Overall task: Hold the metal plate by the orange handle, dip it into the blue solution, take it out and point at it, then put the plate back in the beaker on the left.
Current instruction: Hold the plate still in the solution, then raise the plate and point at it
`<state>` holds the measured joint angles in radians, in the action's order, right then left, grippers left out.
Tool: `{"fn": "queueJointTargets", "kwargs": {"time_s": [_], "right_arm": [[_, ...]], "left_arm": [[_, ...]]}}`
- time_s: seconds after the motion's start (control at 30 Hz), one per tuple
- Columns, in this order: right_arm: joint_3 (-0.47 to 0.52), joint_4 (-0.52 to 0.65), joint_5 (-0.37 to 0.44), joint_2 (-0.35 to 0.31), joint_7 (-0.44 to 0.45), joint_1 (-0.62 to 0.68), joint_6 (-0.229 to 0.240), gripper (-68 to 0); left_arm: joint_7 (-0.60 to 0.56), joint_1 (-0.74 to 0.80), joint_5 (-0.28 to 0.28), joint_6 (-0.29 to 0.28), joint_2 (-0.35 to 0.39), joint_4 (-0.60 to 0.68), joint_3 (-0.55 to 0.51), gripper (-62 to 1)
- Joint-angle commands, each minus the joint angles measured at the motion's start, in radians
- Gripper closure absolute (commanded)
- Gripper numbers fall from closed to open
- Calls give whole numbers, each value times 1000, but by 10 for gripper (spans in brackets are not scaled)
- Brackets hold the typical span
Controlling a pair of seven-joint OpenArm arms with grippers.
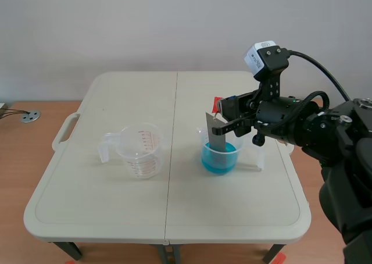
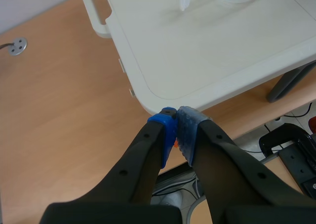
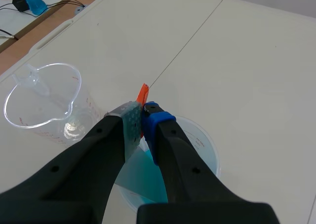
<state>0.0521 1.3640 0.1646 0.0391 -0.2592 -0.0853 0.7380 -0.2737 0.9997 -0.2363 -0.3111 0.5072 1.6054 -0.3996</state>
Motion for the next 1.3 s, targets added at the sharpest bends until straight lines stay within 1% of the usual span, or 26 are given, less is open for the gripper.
{"fn": "queueJointTargets", "kwargs": {"time_s": [0.0,0.2,0.3,0.4,0.47,1.07,1.27], "right_arm": [[0,7,0,-3,10,-15,8,-13],[0,50,31,-3,22,-14,8,-13],[0,94,56,-3,18,-14,8,-13],[0,142,83,-3,6,-11,8,-13],[0,175,105,-3,-23,-9,8,-13],[0,402,377,-3,-272,-9,8,-13],[0,472,454,-3,-347,-9,8,-13]], "left_arm": [[-14,-6,-6,1,3,6,-3,-12],[-14,-8,-6,0,3,6,-3,-12],[-7,-17,-6,-24,3,6,-3,-12],[3,-23,-6,-34,3,6,-1,-12],[3,-22,-6,-44,3,6,-1,-12],[7,-34,-6,-44,6,6,-1,-12],[8,-73,16,-45,10,6,-1,-12]]}}
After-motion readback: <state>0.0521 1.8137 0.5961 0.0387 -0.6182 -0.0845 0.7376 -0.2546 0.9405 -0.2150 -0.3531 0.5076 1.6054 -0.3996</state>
